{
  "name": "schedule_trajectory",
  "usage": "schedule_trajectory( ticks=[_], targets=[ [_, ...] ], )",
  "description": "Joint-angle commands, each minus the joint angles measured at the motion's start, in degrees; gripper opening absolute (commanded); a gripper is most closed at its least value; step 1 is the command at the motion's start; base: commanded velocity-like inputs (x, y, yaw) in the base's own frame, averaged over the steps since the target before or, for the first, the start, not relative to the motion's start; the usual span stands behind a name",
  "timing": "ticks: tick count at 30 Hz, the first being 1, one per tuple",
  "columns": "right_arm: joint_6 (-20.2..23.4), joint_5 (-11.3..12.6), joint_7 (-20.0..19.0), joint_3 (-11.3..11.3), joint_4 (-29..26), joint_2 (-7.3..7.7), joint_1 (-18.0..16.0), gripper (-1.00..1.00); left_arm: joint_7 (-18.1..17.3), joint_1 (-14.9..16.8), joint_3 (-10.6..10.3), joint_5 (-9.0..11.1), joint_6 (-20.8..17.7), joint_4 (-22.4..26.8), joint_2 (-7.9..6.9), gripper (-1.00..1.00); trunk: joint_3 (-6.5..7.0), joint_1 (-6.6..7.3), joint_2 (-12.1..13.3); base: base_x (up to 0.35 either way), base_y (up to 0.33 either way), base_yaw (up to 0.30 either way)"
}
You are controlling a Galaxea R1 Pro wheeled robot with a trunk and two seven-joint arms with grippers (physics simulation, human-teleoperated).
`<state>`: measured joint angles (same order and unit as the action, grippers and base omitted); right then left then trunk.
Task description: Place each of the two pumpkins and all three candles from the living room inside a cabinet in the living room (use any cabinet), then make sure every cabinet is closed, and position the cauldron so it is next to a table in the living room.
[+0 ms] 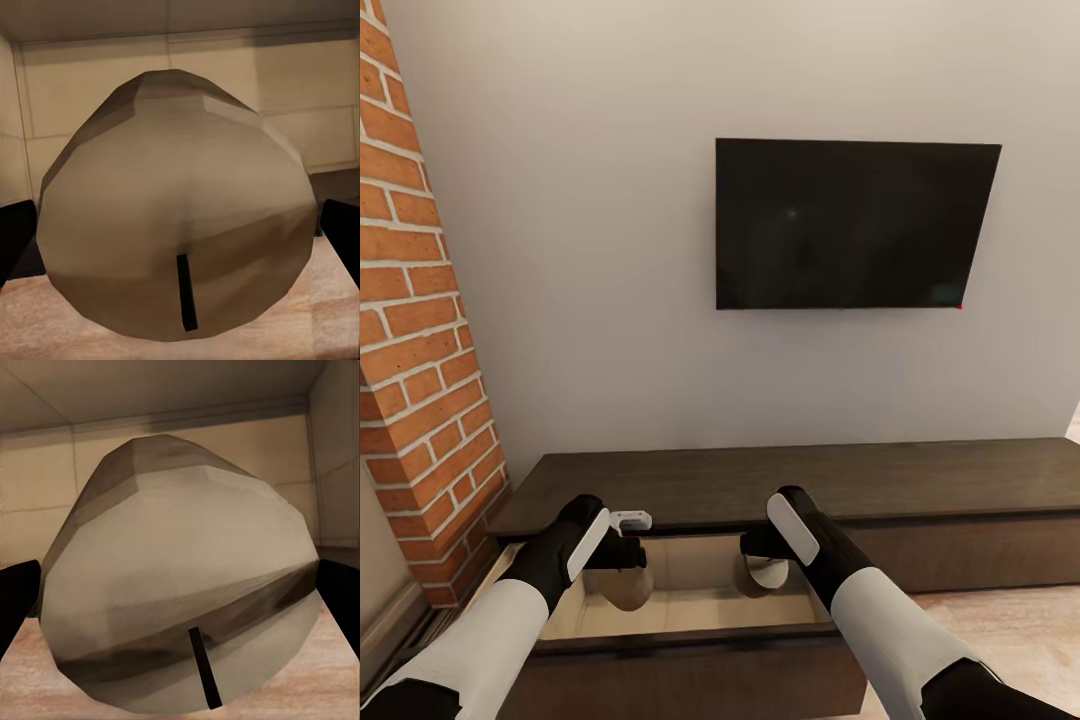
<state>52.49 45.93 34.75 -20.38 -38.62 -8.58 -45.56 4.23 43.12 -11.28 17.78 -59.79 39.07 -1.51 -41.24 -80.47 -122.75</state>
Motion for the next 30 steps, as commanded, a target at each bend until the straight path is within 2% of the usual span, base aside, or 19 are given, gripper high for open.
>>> schedule_trajectory(
  ticks=[1, 27, 30],
  targets=[
    [0.03, 0.65, 0.58, -0.19, -0.05, 0.03, -0.05, -1.00, 0.43, 0.04, -0.32, 0.61, -0.16, 0.08, -0.08, -1.00, -0.07, -0.01, -0.03, 0.115, 0.000, 0.000],
    [0.15, 0.66, 0.58, -0.27, 0.03, -0.03, -0.05, -1.00, 0.51, 0.04, -0.29, 0.84, -0.09, 0.13, -0.08, -1.00, -0.25, -0.23, -0.43, 0.010, 0.000, 0.000],
    [0.15, 0.66, 0.58, -0.27, 0.03, -0.03, -0.05, -1.00, 0.56, 0.04, -0.31, 0.85, -0.08, 0.13, -0.08, -1.00, -0.78, -0.88, -1.63, 0.000, 0.000, 0.000]
  ],
)
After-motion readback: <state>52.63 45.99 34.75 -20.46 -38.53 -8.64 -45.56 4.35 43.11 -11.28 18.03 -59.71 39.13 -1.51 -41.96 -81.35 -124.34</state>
